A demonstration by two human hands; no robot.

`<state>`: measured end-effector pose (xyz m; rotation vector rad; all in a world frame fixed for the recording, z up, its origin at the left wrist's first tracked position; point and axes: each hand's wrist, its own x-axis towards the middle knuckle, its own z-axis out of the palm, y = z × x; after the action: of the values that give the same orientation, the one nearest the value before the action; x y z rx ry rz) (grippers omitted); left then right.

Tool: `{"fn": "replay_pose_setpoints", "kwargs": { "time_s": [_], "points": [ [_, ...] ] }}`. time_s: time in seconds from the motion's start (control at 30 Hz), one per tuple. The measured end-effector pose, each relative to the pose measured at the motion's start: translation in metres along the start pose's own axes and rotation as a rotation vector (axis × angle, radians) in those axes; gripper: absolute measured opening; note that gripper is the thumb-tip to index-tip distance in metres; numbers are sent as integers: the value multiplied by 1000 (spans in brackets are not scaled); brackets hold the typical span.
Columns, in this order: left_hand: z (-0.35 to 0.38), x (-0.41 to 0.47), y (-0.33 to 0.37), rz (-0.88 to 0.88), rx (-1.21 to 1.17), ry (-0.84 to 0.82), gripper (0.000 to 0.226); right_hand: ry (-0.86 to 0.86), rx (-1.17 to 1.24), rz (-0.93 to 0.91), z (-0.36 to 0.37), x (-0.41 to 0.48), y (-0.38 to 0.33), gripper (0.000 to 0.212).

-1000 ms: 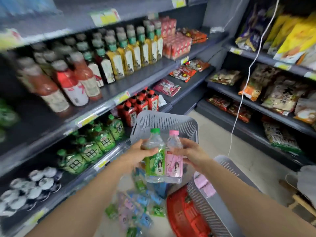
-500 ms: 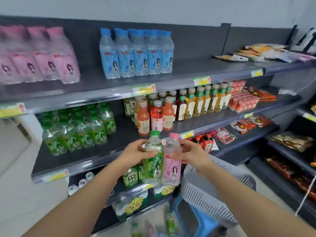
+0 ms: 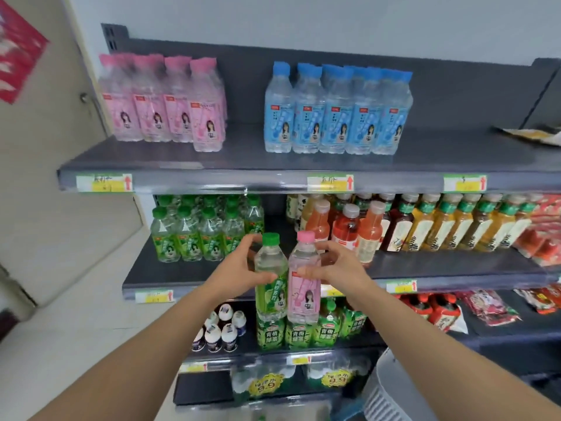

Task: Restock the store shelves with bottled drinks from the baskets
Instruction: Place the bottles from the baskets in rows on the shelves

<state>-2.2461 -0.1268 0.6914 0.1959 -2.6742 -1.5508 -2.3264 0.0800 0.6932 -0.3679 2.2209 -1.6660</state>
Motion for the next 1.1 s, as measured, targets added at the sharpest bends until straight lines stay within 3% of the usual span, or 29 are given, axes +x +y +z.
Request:
{"fn": "replay_pose_setpoints", "kwargs": {
  "time_s": [0.1, 0.7, 1.1],
  "points": [
    [-7, 14, -4, 37, 49, -25, 95, -11, -1, 15, 5, 22, 5, 58],
    [-25, 140, -42, 180, 835, 188, 91, -5, 54, -5, 25, 111, 21, 48],
    [-23, 162, -68, 136, 992, 261, 91, -35, 84, 14, 30, 130, 34, 49]
  ]
}}
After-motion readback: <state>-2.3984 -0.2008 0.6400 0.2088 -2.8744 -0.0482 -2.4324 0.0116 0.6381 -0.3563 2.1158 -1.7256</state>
